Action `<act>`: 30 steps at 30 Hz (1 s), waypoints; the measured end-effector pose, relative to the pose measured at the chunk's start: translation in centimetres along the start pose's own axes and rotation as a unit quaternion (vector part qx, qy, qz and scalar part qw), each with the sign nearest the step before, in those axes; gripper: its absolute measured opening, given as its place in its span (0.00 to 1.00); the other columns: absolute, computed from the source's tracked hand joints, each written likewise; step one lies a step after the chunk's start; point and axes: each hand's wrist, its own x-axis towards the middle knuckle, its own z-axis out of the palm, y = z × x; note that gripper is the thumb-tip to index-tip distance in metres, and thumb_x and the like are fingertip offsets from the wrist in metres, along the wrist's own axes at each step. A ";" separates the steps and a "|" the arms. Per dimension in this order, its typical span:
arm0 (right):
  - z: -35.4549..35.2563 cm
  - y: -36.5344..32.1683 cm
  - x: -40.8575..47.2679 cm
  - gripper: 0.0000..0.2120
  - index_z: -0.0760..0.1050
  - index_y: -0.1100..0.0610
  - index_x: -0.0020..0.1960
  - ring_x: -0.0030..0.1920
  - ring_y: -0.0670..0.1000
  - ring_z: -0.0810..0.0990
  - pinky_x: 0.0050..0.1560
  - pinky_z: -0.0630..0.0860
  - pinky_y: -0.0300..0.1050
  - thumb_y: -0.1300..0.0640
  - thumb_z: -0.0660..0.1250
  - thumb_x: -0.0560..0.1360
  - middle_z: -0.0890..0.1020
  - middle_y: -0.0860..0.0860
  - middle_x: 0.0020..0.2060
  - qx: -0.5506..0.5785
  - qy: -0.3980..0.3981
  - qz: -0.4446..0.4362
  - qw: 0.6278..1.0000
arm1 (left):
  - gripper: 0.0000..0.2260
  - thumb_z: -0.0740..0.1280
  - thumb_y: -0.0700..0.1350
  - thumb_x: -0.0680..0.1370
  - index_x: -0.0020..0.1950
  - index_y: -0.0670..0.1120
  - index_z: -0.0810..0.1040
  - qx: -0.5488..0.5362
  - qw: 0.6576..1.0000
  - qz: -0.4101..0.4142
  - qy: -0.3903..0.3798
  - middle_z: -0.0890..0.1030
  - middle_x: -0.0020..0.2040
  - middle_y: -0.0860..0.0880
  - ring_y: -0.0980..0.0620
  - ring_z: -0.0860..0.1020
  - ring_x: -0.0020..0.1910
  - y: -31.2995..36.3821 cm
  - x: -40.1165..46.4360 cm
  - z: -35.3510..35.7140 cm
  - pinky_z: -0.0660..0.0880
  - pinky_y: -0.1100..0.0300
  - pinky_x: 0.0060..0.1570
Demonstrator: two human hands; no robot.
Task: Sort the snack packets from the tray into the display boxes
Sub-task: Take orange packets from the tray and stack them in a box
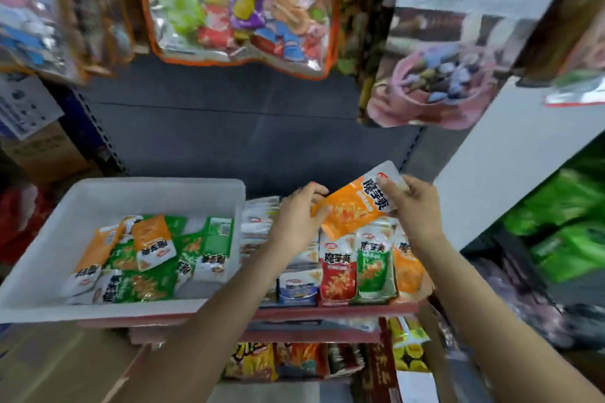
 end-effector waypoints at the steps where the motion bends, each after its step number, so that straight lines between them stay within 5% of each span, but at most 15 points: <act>1: -1.6 0.6 0.6 0.21 0.69 0.72 0.37 0.32 0.52 0.67 0.34 0.71 0.51 0.55 0.69 0.75 0.65 0.53 0.27 -0.016 0.015 -0.008 1.000 | 0.14 0.65 0.44 0.78 0.63 0.43 0.73 0.040 0.999 0.016 -0.005 0.77 0.57 0.47 0.50 0.76 0.55 0.8 0.2 1.3 0.72 0.55 0.55; 5: -7.3 2.6 2.4 0.20 0.70 0.69 0.35 0.29 0.59 0.70 0.35 0.73 0.56 0.53 0.69 0.75 0.71 0.62 0.26 -0.121 0.024 -0.067 0.990 | 0.24 0.63 0.46 0.79 0.74 0.46 0.61 0.224 0.967 0.088 -0.087 0.66 0.71 0.48 0.47 0.65 0.69 2.9 1.0 5.8 0.64 0.52 0.66; 8: -10.3 4.1 3.0 0.14 0.72 0.56 0.33 0.30 0.54 0.74 0.34 0.69 0.45 0.53 0.68 0.76 0.76 0.54 0.26 -0.224 -0.033 -0.092 0.970 | 0.31 0.63 0.48 0.79 0.77 0.48 0.52 0.347 0.918 0.099 -0.163 0.52 0.78 0.50 0.49 0.53 0.76 3.1 1.7 8.4 0.56 0.53 0.73; 10: -11.2 5.1 3.1 0.12 0.71 0.51 0.34 0.33 0.53 0.76 0.36 0.69 0.47 0.53 0.68 0.76 0.77 0.49 0.28 -0.268 -0.083 -0.088 0.956 | 0.33 0.64 0.49 0.78 0.78 0.47 0.50 0.386 0.899 0.081 -0.189 0.47 0.78 0.49 0.49 0.48 0.77 2.7 2.1 9.7 0.51 0.54 0.74; 14: -10.9 7.6 3.6 0.14 0.73 0.46 0.32 0.36 0.54 0.75 0.35 0.69 0.43 0.52 0.68 0.75 0.77 0.46 0.29 -0.310 -0.152 -0.075 0.936 | 0.34 0.64 0.48 0.79 0.78 0.48 0.47 0.403 0.888 0.034 -0.218 0.45 0.78 0.48 0.48 0.46 0.77 2.3 2.3 10.9 0.48 0.52 0.75; 16: -10.3 8.5 3.6 0.08 0.81 0.55 0.42 0.46 0.58 0.79 0.44 0.75 0.49 0.52 0.67 0.75 0.83 0.54 0.43 -0.352 -0.171 -0.090 0.916 | 0.34 0.65 0.47 0.79 0.78 0.49 0.47 0.407 0.885 0.021 -0.228 0.44 0.78 0.48 0.48 0.47 0.77 2.3 2.3 11.1 0.48 0.51 0.75; 20: -9.2 10.2 3.3 0.10 0.80 0.60 0.54 0.59 0.54 0.74 0.54 0.73 0.46 0.58 0.69 0.74 0.76 0.53 0.58 -0.398 -0.191 -0.123 0.889 | 0.34 0.66 0.47 0.78 0.78 0.50 0.49 0.402 0.886 0.009 -0.232 0.42 0.78 0.48 0.48 0.46 0.77 2.3 2.2 11.2 0.48 0.50 0.75; 30: -8.2 12.0 2.5 0.13 0.78 0.58 0.55 0.55 0.57 0.74 0.52 0.74 0.50 0.61 0.71 0.71 0.74 0.54 0.56 -0.448 -0.198 -0.146 0.860 | 0.29 0.62 0.47 0.80 0.77 0.49 0.53 0.359 0.909 0.019 -0.209 0.48 0.78 0.48 0.49 0.48 0.77 3.6 1.9 10.1 0.49 0.53 0.74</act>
